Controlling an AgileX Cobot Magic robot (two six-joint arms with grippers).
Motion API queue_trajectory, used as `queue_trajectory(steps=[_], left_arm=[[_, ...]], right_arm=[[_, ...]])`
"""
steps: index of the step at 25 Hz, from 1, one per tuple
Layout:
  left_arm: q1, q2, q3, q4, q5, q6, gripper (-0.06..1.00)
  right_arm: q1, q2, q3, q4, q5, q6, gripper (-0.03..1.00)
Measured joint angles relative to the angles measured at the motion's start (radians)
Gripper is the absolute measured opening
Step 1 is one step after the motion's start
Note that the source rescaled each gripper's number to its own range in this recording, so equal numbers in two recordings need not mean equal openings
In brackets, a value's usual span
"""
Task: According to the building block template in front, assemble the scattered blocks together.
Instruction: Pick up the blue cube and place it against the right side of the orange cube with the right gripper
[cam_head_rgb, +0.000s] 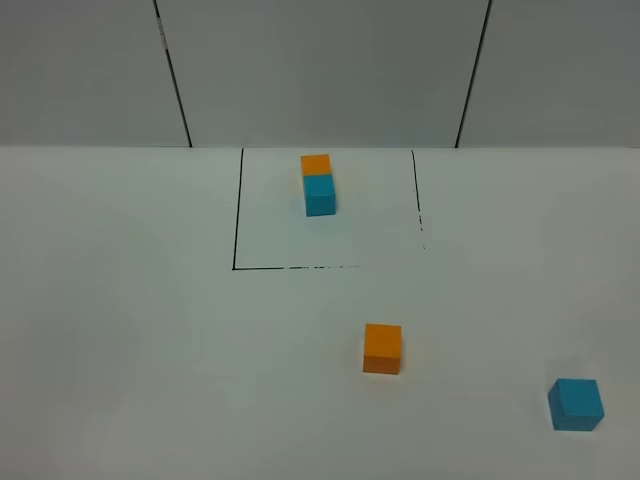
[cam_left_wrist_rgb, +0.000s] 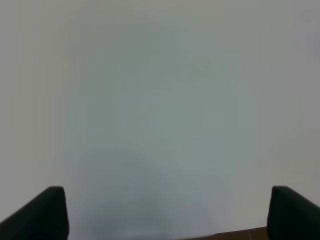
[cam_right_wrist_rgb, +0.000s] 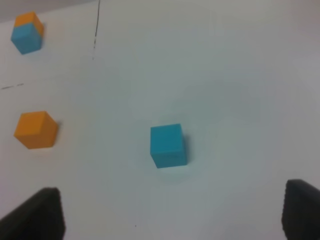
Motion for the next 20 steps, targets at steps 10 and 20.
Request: queue_trajectory(steps=[10, 20], left_arm=[[0.000, -0.154, 0.035, -0.025, -0.042, 0.003, 0.68], [0.000, -0.157, 0.043, -0.025, -0.046, 0.002, 0.68]], right_arm=[[0.000, 0.000, 0.000, 0.000, 0.000, 0.000, 0.74], [0.000, 0.000, 0.000, 0.000, 0.000, 0.000, 0.74]])
